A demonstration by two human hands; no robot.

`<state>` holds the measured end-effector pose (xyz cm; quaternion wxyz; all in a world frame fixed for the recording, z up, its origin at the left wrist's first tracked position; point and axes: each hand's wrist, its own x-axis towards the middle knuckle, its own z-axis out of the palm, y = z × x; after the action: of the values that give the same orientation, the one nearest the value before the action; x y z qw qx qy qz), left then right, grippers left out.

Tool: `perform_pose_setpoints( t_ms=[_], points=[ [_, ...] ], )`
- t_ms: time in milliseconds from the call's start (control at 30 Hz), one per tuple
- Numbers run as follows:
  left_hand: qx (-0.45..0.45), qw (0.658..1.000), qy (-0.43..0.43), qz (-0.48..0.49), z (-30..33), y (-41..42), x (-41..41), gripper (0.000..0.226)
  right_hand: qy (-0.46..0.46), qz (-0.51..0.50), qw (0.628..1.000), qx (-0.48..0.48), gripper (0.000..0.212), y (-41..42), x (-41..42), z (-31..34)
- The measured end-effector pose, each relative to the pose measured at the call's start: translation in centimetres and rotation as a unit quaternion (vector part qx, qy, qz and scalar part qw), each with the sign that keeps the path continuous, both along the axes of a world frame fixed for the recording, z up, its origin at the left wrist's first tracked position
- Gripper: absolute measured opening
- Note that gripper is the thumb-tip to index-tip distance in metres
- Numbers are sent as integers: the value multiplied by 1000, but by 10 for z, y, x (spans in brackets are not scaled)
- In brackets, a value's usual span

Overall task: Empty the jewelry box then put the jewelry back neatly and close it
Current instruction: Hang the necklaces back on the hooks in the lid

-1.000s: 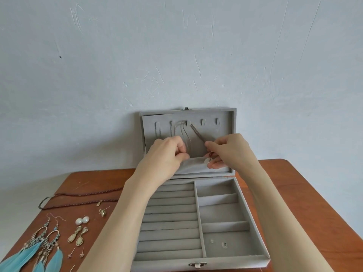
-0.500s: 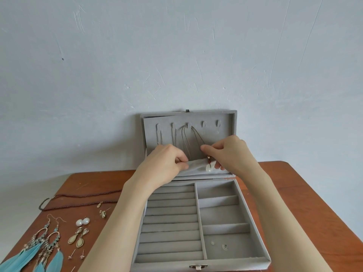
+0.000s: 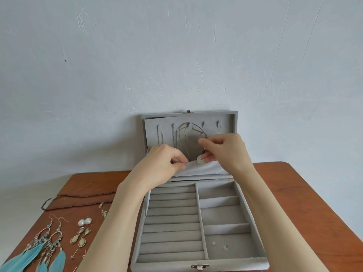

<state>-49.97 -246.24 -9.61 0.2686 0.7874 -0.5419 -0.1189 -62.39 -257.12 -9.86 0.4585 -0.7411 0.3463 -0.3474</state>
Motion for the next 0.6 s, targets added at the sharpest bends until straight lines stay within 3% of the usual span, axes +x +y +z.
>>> perform_pose_setpoints(
  t_ms=[133, 400, 600],
  points=[
    [-7, 1000, 0, 1, -1, 1, 1, 10, -66, 10, 995, 74, 19, 0, 3, -4],
    [-11, 1000, -3, -1, 0, -1, 1, 11, -99, -2, 992, 81, 18, -2, 4, -6],
    [-21, 1000, -12, 0, -3, -1, 1, 11, 105, 3, 991, -89, 21, 0, 2, -5]
  ],
)
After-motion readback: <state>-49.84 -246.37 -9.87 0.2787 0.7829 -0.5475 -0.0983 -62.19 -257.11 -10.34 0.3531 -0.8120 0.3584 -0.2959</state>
